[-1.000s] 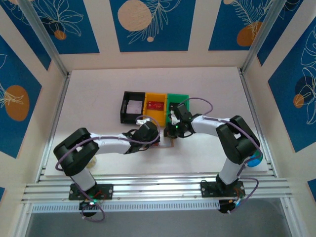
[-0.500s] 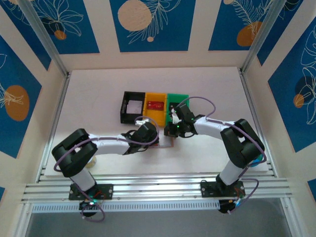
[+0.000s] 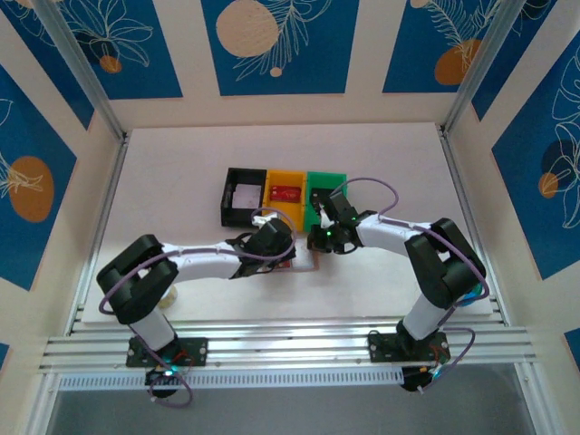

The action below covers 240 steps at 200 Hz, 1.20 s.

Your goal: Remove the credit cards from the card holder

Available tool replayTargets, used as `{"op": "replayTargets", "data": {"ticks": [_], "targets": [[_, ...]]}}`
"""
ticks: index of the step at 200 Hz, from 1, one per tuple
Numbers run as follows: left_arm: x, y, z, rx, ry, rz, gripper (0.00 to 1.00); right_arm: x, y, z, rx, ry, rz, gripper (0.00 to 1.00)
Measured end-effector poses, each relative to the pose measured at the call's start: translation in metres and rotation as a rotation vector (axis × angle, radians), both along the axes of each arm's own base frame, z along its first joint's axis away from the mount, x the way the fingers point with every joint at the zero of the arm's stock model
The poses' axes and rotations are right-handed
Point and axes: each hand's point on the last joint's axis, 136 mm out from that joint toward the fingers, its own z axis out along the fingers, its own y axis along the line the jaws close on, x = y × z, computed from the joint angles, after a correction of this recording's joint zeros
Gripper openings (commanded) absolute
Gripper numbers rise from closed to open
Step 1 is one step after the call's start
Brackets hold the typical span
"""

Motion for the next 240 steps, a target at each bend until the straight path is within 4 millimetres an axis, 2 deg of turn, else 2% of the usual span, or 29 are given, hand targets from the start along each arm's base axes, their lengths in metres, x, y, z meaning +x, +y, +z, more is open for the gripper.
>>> {"op": "replayTargets", "data": {"ticks": [79,162,240], "targets": [[-0.002,0.001,-0.018,0.041,0.039,-0.004,0.11,0.001,-0.011,-0.005,-0.057,-0.001,-0.029,0.00],[-0.001,-0.001,-0.022,0.048,0.044,-0.004,0.21,0.003,-0.010,-0.010,-0.069,0.025,-0.028,0.00],[-0.001,0.001,-0.022,0.062,0.044,-0.002,0.22,0.003,-0.007,-0.010,-0.069,0.031,-0.022,0.00]]}}
